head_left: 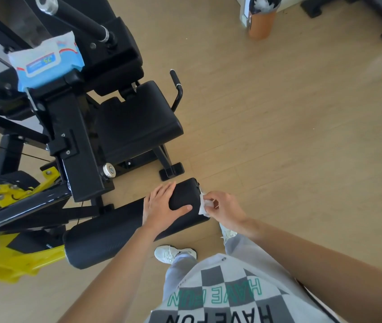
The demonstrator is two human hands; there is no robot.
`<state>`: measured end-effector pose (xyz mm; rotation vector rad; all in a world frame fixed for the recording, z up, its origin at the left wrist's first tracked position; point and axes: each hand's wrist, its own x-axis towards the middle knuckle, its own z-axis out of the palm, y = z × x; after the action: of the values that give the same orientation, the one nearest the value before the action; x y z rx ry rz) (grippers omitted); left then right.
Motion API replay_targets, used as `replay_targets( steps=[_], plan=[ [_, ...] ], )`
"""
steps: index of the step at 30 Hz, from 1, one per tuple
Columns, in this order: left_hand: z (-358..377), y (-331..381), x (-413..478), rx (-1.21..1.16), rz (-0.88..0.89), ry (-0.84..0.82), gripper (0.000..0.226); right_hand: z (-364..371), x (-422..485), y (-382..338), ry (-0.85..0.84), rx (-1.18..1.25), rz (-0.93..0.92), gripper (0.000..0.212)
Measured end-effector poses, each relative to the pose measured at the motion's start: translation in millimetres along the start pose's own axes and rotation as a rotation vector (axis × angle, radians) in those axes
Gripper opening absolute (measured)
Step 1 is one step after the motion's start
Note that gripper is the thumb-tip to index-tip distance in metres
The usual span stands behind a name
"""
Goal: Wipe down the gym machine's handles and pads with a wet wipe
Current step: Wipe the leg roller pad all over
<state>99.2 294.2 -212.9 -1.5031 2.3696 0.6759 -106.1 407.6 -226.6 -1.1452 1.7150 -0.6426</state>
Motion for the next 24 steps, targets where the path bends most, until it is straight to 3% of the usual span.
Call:
replay_targets(
  steps=[3, 8, 14, 19, 24],
  plan=[
    [1.6, -2.9, 1.4, 0.002, 0.015, 0.009, 0.1, 1.7, -3.7, 12.4, -0.03, -0.016, 0.028, 0.023],
    [3.2, -2.8, -4.9, -0.084, 0.041, 0.09, 0.09, -6.6, -6.6, 26.9, -0.177, -0.115, 0.113, 0.018],
    [34.9, 15.0, -49.9, -0.151, 0.09, 0.481, 0.064, -21.2, 7.8, 16.2, 0.07, 0.067, 0.182, 0.035],
    [62.1, 20.2, -74.5, -0.018, 0.106, 0.39, 0.08, -10.3, 7.3, -6.6, -0.028, 0.103, 0.047, 0.028],
    [56.3, 16.8, -67.3, -0.13, 0.072, 0.366, 0.078, -1.7, 1.9, -2.4, 0.004, 0.066, 0.075, 0.005]
  ],
)
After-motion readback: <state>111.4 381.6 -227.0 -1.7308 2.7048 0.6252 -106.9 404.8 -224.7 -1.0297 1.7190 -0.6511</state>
